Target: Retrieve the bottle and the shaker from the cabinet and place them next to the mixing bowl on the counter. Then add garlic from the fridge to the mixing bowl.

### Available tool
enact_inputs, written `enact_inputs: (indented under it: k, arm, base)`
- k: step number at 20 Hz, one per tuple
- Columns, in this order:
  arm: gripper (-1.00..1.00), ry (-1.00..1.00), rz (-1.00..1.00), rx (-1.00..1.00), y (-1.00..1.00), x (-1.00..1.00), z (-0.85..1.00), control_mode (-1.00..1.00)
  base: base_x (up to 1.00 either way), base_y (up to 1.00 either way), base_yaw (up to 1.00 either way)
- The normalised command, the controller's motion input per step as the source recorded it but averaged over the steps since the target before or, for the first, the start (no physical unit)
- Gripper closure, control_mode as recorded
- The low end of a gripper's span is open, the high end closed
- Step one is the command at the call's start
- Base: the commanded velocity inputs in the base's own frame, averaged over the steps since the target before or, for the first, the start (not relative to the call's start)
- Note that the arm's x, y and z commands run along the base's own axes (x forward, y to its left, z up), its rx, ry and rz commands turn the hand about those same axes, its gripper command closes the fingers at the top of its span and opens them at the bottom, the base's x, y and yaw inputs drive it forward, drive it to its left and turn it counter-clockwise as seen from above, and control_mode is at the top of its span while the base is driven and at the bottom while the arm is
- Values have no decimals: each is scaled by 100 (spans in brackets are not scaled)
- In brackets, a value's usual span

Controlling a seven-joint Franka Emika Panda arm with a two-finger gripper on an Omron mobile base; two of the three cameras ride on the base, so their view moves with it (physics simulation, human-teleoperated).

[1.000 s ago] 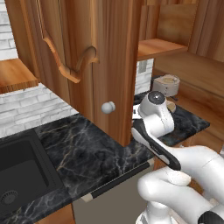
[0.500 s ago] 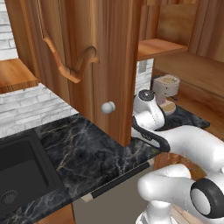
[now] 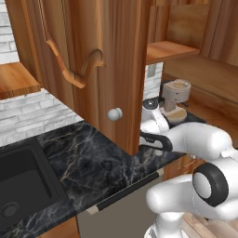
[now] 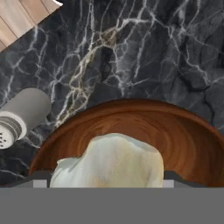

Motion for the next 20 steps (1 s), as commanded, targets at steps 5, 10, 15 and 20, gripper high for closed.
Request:
enact_inputs:
  k: [5, 10, 15, 20]
  arm:
    - [100, 5, 0, 0, 0, 26, -29, -100]
    - [100, 5, 0, 0, 8, 28, -22, -100]
    - [-100, 3, -1, -1, 21, 23, -5, -100]
    - [-100, 0, 0, 0, 0, 1, 0, -100]
  base:
    - [0, 0, 0]
    - [0, 0, 0]
    - [0, 0, 0]
    - [0, 0, 0]
